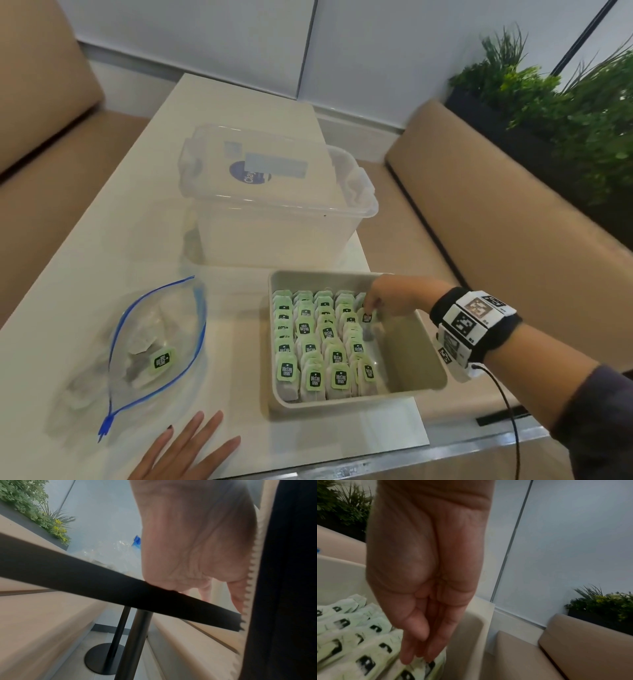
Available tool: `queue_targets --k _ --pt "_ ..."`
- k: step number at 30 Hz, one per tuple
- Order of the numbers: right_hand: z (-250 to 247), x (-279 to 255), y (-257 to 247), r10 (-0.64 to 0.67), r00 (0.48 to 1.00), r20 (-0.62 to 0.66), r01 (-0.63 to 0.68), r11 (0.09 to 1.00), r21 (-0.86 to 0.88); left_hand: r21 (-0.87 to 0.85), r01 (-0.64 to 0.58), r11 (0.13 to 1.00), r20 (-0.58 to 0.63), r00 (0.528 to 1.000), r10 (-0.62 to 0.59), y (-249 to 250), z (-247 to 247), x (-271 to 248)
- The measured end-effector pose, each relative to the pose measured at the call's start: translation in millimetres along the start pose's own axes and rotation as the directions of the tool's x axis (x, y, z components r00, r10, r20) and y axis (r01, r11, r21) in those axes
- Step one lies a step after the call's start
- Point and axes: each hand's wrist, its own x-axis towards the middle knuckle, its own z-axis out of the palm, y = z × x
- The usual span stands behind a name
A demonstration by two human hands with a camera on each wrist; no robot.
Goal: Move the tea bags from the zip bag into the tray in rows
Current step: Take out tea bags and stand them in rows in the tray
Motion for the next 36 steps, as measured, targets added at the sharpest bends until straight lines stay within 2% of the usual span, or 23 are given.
queue_targets --k 2,4,5,6,7,8,9,10,12,15,16,18,20,23,27,29,31,33,36 --pt "-9.2 -8.4 -6.6 0.020 0.998 -0.056 -0.022 1.000 -0.022 -0.044 -0.002 0.999 0.153 0.988 0.008 -4.5 -6.6 -9.7" --pt "-27.6 -22.7 -24.7 -0.016 0.988 -0.154 0.011 0.999 -0.030 -0.206 -0.004 0.979 0.155 0.987 0.036 -11.8 -34.9 -20.3" --pt "-38.4 -30.7 -39.8 -0.069 0.975 -0.211 0.069 0.998 -0.009 -0.289 -0.096 0.953 -0.027 0.995 0.092 -11.6 -50.8 -27.7" --pt "-49.1 -38.9 -58.8 -0.141 0.953 -0.266 0.154 0.988 0.029 -0.411 -0.134 0.902 -0.213 0.976 0.048 -4.0 -68.2 -31.8" --pt "-58.8 -45.0 -80.9 -0.218 0.923 -0.316 0.254 0.964 0.080 -0.533 -0.185 0.826 -0.284 0.958 0.031 1.2 -86.8 -43.0" --pt "-67.5 -49.3 -105.8 -0.291 0.889 -0.353 0.355 0.926 0.129 -0.650 -0.205 0.731 -0.348 0.936 -0.047 4.3 -101.4 -55.4" --pt "-73.4 -49.5 -130.6 -0.351 0.859 -0.373 0.436 0.884 0.171 -0.716 -0.244 0.654 -0.451 0.876 -0.168 2.1 -111.6 -64.4" --pt "-76.8 -46.7 -155.0 -0.396 0.837 -0.377 0.491 0.847 0.203 -0.728 -0.268 0.631 -0.530 0.804 -0.271 -3.2 -115.5 -68.5" --pt "-78.3 -31.4 -203.6 -0.457 0.822 -0.341 0.543 0.809 0.226 -0.720 -0.264 0.641 -0.596 0.708 -0.378 -14.7 -121.9 -76.8" --pt "-74.9 -0.4 -260.3 -0.466 0.857 -0.219 0.500 0.855 0.138 -0.688 -0.142 0.712 -0.625 0.616 -0.481 -36.7 -108.3 -79.8" --pt "-74.4 7.1 -274.8 -0.442 0.874 -0.201 0.467 0.879 0.098 -0.680 -0.090 0.728 -0.614 0.613 -0.497 -43.1 -101.6 -79.9" --pt "-71.4 20.4 -297.1 -0.389 0.903 -0.182 0.405 0.913 0.055 -0.695 0.018 0.719 -0.537 0.652 -0.535 -51.5 -87.5 -75.2" --pt "-64.9 32.5 -311.8 -0.377 0.919 -0.114 0.375 0.926 -0.040 -0.714 0.072 0.697 -0.477 0.679 -0.558 -58.1 -74.7 -65.4" --pt "-59.9 45.6 -323.1 -0.344 0.939 -0.021 0.338 0.932 -0.133 -0.755 0.086 0.650 -0.443 0.663 -0.603 -67.1 -64.5 -43.9" --pt "-54.0 62.7 -329.1 -0.225 0.974 0.038 0.228 0.947 -0.226 -0.799 0.053 0.599 -0.409 0.683 -0.606 -76.9 -57.1 -26.6" --pt "-47.9 67.3 -331.8 -0.212 0.975 0.062 0.220 0.958 -0.185 -0.814 0.020 0.580 -0.421 0.668 -0.614 -77.4 -56.7 -23.0" --pt "-46.7 67.9 -335.6 -0.219 0.975 0.037 0.222 0.967 -0.129 -0.790 0.030 0.612 -0.457 0.636 -0.621 -76.2 -57.3 -20.6" --pt "-47.5 66.6 -340.5 -0.255 0.967 0.011 0.255 0.964 -0.074 -0.776 0.046 0.628 -0.467 0.627 -0.624 -75.0 -58.2 -19.9" --pt "-39.7 76.3 -347.0 -0.307 0.946 -0.106 0.312 0.950 0.029 -0.813 -0.032 0.581 -0.467 0.631 -0.619 -77.5 -56.2 -19.9"
